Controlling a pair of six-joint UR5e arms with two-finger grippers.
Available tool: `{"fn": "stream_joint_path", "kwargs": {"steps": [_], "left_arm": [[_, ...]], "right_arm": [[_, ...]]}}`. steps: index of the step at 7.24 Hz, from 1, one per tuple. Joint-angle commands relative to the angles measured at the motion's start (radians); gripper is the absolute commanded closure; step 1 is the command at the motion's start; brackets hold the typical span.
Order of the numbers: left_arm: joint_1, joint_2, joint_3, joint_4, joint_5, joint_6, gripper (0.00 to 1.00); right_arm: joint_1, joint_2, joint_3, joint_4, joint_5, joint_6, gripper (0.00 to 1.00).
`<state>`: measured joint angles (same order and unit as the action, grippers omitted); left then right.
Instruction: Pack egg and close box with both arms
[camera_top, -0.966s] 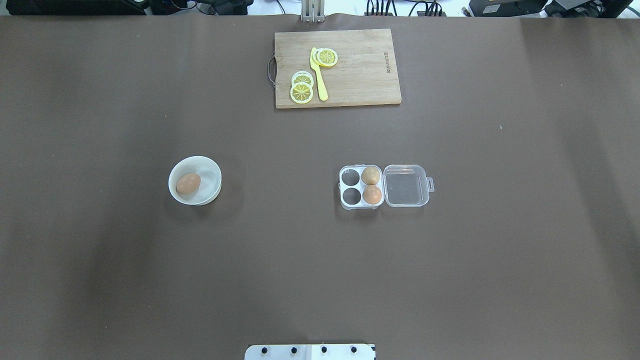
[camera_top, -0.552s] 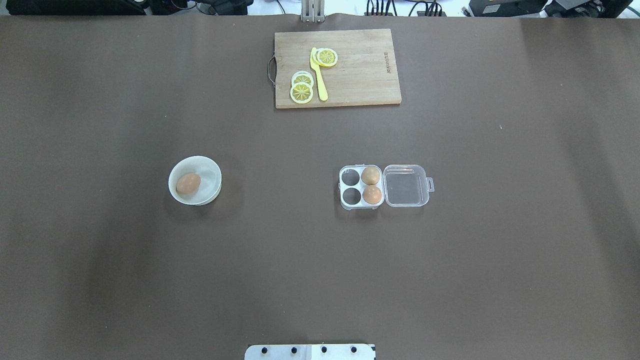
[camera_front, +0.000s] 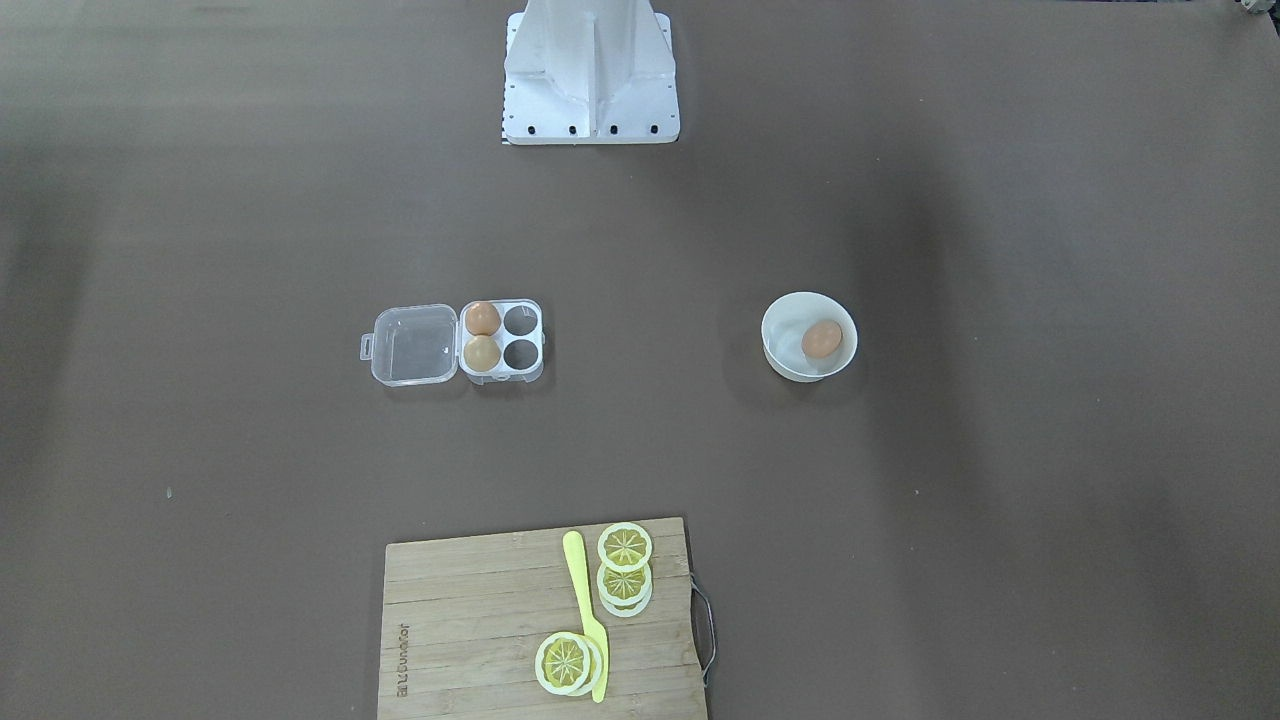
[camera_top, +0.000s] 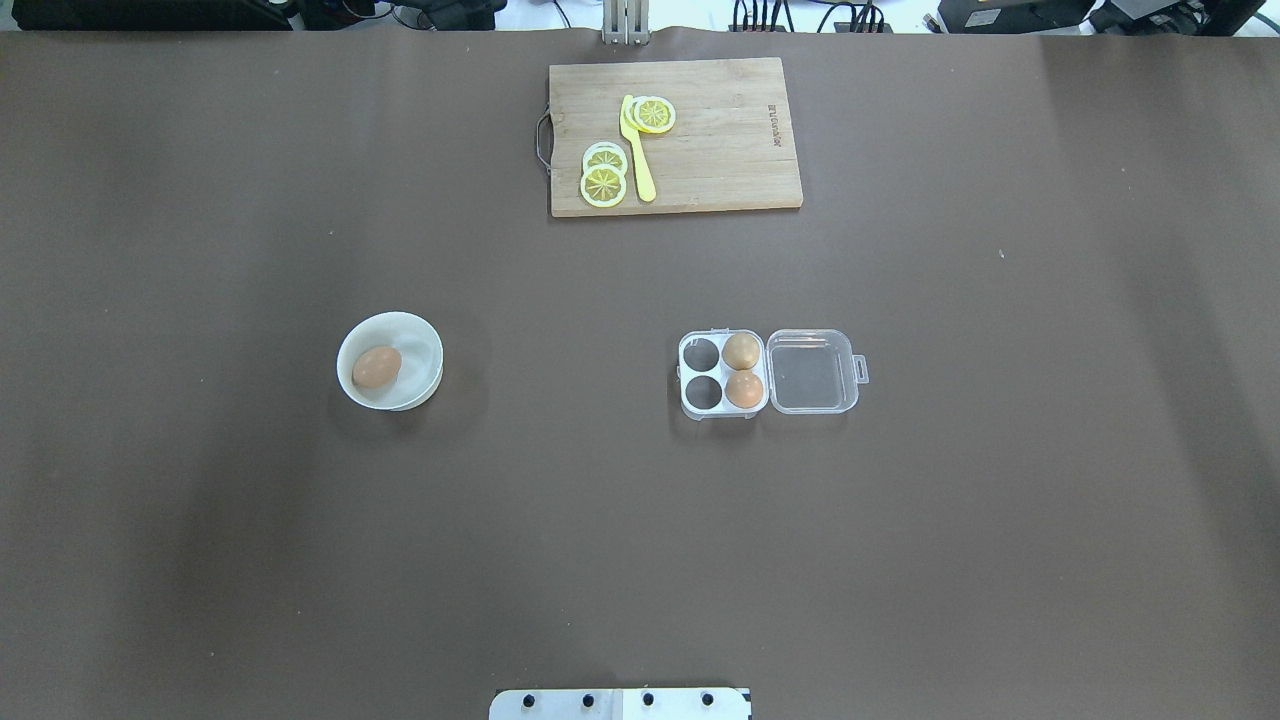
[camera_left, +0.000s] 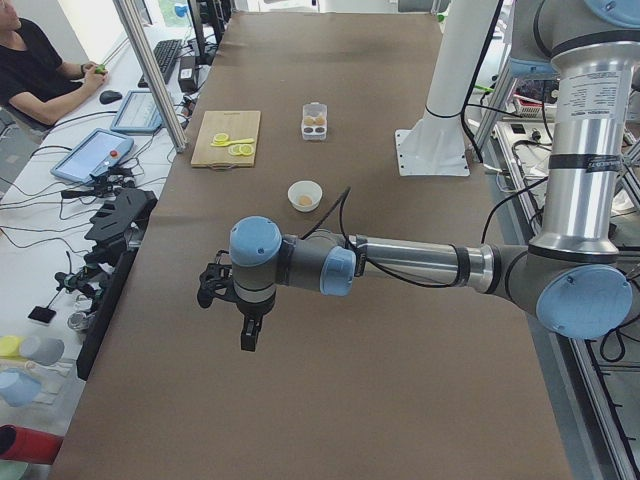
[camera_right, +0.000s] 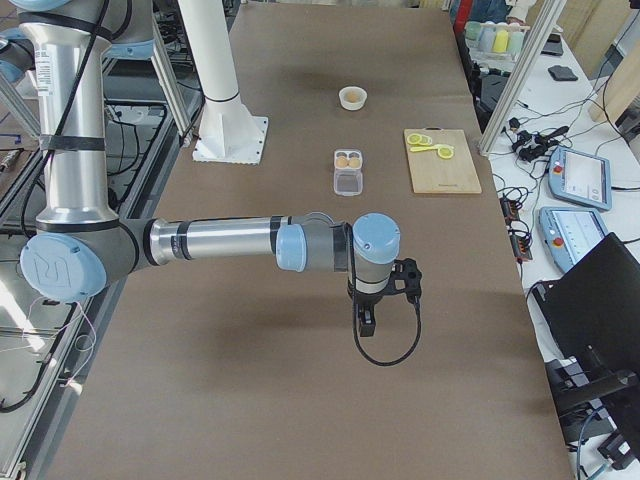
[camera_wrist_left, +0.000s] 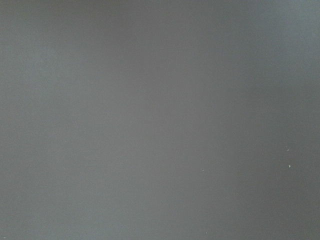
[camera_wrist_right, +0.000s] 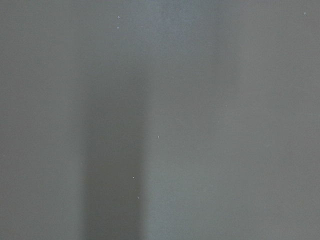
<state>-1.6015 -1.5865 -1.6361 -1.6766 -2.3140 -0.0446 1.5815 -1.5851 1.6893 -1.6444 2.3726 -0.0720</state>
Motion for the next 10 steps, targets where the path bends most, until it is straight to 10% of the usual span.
{"fn": "stream_joint_path", "kwargs": {"steps": [1, 6, 10], "left_arm": [[0.002, -0.007, -0.016, 0.003, 0.011, 0.000, 0.01], [0.147, -0.122, -0.080, 0.072, 0.011, -0.132, 0.01], [0.365, -0.263, -0.211, 0.090, 0.048, -0.800, 0.01]], "right_arm": [[0.000, 0.000, 0.003, 0.000, 0.011, 0.000, 0.00], [0.000, 0.002, 0.010, 0.000, 0.051, 0.001, 0.00], [-0.003, 0.013, 0.013, 0.000, 0.054, 0.044, 0.00]]}}
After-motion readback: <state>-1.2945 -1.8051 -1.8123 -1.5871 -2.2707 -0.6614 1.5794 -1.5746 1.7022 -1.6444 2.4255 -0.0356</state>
